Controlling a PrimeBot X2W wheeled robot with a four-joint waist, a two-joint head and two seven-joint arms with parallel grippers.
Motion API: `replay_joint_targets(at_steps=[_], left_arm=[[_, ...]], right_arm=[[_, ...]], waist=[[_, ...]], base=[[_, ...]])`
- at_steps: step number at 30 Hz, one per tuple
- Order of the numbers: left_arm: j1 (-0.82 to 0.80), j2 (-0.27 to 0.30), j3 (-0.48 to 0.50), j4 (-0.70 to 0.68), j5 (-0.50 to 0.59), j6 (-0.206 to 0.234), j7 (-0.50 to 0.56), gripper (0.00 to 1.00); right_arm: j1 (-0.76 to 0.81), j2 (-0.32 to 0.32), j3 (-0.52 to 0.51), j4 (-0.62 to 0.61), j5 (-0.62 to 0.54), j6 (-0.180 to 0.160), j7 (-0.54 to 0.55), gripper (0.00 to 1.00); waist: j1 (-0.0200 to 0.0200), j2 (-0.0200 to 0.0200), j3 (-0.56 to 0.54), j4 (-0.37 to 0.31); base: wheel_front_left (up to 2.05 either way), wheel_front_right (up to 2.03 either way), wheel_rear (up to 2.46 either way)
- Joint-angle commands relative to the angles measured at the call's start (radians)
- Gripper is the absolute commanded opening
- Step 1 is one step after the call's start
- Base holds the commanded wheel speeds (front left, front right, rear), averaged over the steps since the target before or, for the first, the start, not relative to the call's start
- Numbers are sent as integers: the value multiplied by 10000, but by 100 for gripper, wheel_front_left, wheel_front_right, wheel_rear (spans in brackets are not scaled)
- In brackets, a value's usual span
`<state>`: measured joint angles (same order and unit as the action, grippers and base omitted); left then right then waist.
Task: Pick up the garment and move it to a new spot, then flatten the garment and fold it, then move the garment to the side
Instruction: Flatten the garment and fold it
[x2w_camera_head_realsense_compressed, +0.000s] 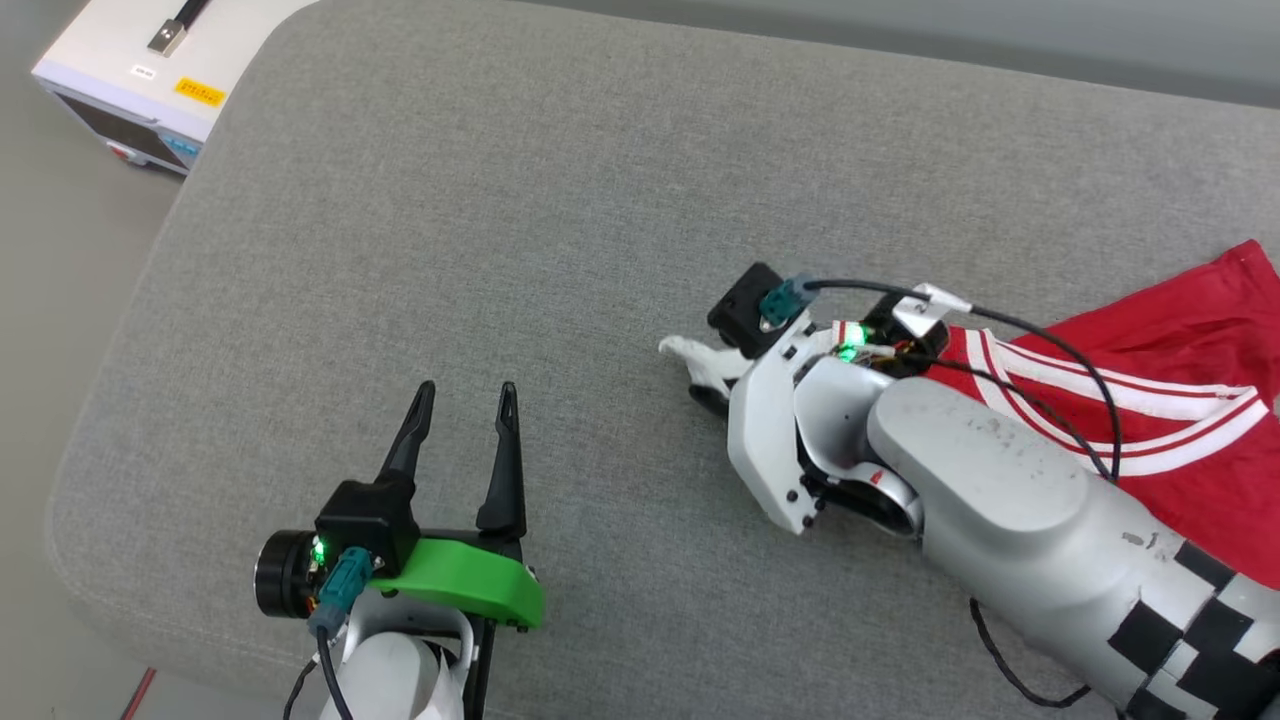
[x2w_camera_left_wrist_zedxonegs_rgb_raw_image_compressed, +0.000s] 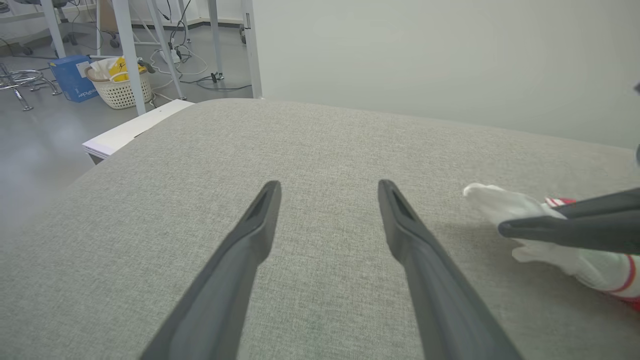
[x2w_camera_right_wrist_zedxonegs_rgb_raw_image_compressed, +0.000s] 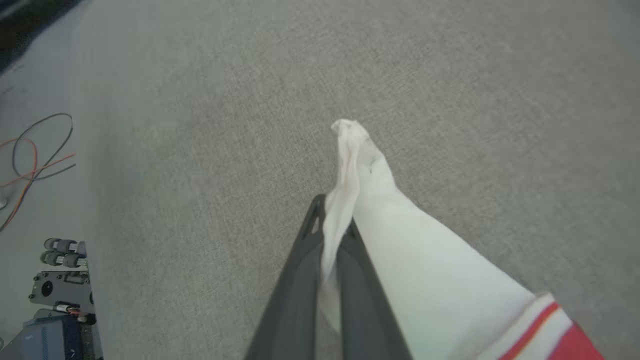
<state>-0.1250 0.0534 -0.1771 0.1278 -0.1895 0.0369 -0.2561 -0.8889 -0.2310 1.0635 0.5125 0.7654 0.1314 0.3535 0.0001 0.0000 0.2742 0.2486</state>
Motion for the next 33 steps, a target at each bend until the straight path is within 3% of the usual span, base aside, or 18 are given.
replay_joint_targets(at_steps=[1,4,10,11,12,13,21,25,30,33], left_arm=[[-176,-32,-17,1,-92,86,-57,100],[-206,-32,-58,9,-122,118,-57,100],[-264,-32,-54,75,-115,132,-57,100],[-259,-32,-41,91,-98,124,-57,100],[-246,-32,-23,116,-71,111,-57,100],[-231,-32,-8,137,-48,97,-57,100],[204,-32,381,188,292,-23,-57,100],[454,-32,616,163,451,-122,-57,100],[693,-32,793,91,606,-223,-57,100],[816,-32,858,34,667,-240,-57,100]], right_arm=[[-132,114,346,408,159,-7,-140,0],[-40,299,1176,1320,394,-7,-222,0],[191,568,1862,2291,969,-7,-583,0],[174,592,1905,2325,1001,-7,-748,15],[125,607,1945,2332,996,-7,-1057,43],[84,610,1963,2332,987,-7,-1367,100],[72,224,1490,1912,955,-7,-4712,100],[327,-251,810,1703,704,-7,-5740,100],[1069,-908,-1117,1411,-151,-7,-6134,100],[1922,-1172,-3039,673,-1069,-7,-6146,100]], waist=[[-1,0,190,168],[-1,0,253,208],[-1,0,242,146],[-1,0,209,114],[-1,0,145,71],[-1,0,86,41],[-1,0,-795,-449],[-1,0,-1141,-731],[-1,0,-1433,-1079],[-1,0,-1568,-1269]], base=[[0,0,0],[0,0,0],[0,0,0],[0,0,0],[0,0,0],[0,0,0],[0,0,0],[0,0,0],[0,0,0],[0,0,0]])
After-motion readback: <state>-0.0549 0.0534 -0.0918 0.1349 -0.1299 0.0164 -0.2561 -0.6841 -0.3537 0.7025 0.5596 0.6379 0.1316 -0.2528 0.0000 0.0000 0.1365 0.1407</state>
